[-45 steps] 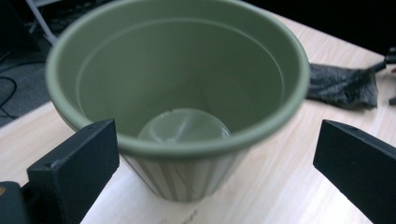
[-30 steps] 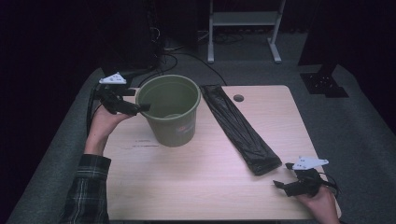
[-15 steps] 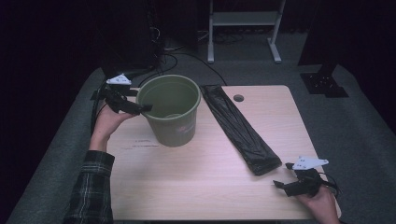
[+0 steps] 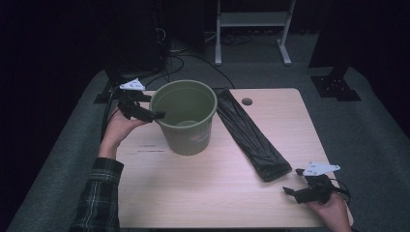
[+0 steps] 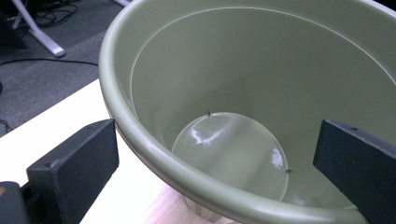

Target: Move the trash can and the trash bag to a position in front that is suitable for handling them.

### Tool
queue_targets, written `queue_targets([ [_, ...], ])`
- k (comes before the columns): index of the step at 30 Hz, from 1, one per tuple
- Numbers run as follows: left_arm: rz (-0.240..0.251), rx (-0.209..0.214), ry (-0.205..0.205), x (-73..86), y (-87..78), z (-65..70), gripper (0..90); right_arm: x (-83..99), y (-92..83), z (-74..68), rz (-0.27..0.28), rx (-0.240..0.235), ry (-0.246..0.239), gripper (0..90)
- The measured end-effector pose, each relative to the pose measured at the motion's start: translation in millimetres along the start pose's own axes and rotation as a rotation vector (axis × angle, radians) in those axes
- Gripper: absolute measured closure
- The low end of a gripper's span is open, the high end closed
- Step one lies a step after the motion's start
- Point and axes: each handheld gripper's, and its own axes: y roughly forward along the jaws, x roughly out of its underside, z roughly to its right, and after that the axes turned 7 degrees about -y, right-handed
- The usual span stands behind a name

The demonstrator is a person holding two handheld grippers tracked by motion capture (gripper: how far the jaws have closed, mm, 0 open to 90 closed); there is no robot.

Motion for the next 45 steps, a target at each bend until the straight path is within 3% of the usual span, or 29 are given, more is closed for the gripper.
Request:
queue_targets([
  [14, 0.002, 0.068, 0.037, -1.0, 10.2, 31.4, 0.0, 0.0, 0.0, 0.0, 0.000, 0.000, 0.001, 9.7],
  [28, -0.025, 0.152, 0.126, -0.7, 16.6, 81.7, 0.0, 0.0, 0.0, -0.1, 0.000, 0.000, 0.001, 9.6],
  [45, -0.033, 0.256, 0.117, 15.1, 5.7, 108.1, 0.0, 0.0, 0.0, -0.1, 0.000, 0.001, 0.001, 9.6],
])
